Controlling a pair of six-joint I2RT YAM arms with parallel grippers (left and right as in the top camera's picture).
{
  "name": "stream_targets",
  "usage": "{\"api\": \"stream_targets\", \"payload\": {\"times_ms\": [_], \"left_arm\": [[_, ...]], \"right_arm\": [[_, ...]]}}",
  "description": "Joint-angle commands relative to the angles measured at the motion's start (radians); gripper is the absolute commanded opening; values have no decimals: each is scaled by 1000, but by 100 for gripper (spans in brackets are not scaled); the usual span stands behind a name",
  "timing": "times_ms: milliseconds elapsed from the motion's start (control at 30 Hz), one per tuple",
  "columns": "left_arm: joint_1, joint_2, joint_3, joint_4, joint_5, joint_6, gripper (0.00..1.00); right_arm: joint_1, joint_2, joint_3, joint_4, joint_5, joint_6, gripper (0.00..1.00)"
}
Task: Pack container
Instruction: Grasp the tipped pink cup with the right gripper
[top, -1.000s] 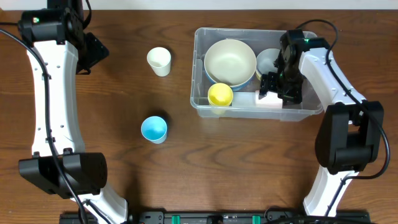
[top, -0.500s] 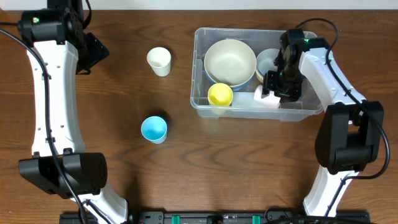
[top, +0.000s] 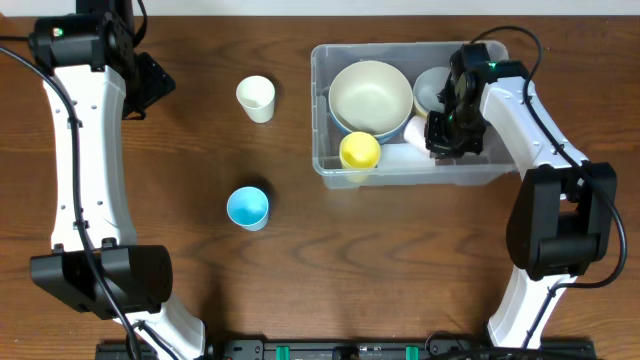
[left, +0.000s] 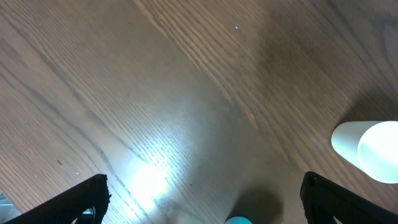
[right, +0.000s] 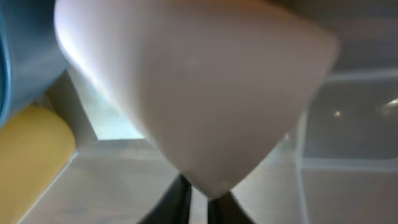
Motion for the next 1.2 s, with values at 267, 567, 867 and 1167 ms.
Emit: {"api": "stream_targets", "payload": {"times_ms": [267, 567, 867, 1167], "left_arm": [[0, 8, -7, -4, -9, 15, 98], [0, 8, -7, -5, -9, 18, 98], [0, 10, -7, -4, -9, 18, 98], [0, 10, -7, -8, -9, 18, 98]], "right_arm": [[-6, -2, -4, -1, 35, 23, 1], [-6, -2, -4, 55, 87, 37, 10], [-6, -2, -4, 107, 54, 34, 63], [-6, -1, -4, 183, 53, 34, 74]]}}
